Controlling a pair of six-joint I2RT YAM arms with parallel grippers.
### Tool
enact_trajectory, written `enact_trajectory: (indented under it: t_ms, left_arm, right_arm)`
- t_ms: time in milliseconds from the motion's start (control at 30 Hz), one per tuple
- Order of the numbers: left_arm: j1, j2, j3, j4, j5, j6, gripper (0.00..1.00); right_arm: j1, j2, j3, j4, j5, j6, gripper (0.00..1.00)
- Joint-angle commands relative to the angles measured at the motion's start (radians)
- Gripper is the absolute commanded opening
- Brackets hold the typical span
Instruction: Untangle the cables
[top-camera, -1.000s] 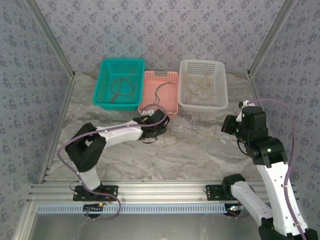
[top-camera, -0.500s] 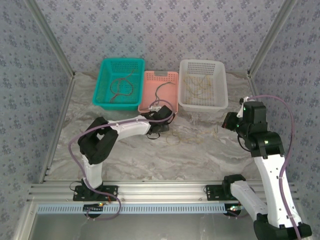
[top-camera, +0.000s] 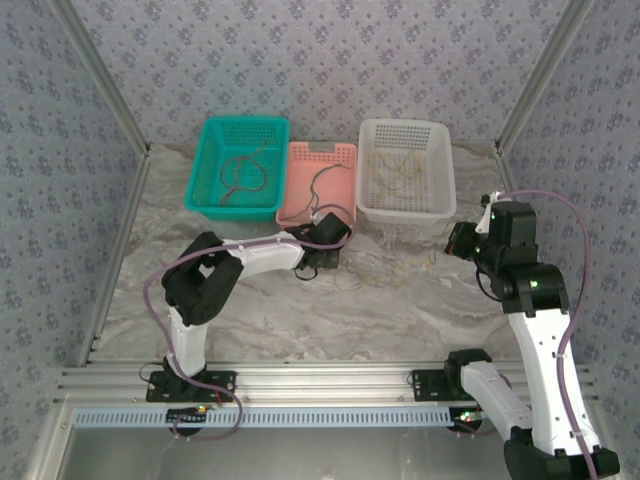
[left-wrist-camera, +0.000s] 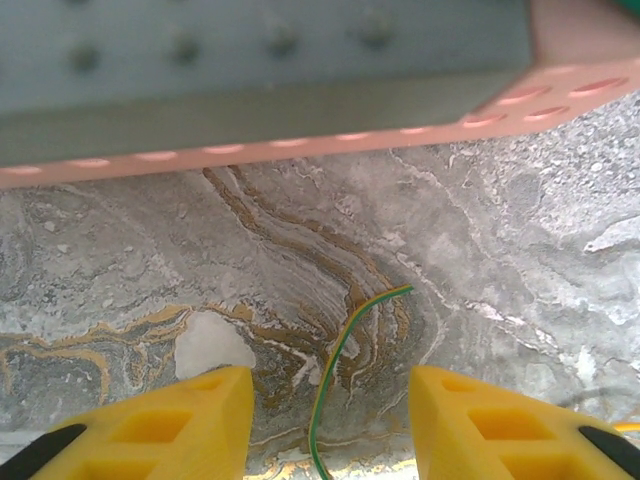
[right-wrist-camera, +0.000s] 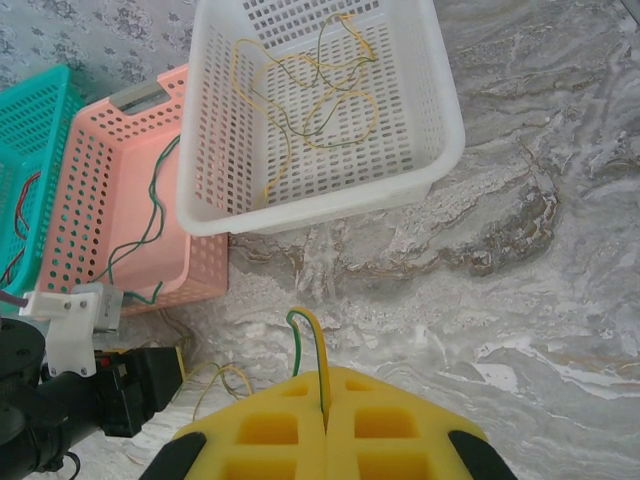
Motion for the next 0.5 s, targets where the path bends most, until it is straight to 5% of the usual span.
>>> enact_trajectory:
  t_ms: [0, 200, 467]
  left_arm:
    - [-0.003, 0.048, 0.042, -0.007, 0.007, 0.032, 0.43]
    - [-0.021, 0.090, 0.047, 0.011, 0.021, 0.016, 0.35]
    - [-0.045, 0.042, -0.033, 0.067, -0.026, -0.052, 0.00]
  right_arm:
    - [-0.007, -0.010, 0.022, 0.010, -0.020, 0.002, 0.00]
    - [-0.011, -0.017, 0.017, 0.003, -0.026, 0.002, 0.00]
    - [-0.017, -0.020, 0.011, 0.005, -0.035, -0.003, 0.00]
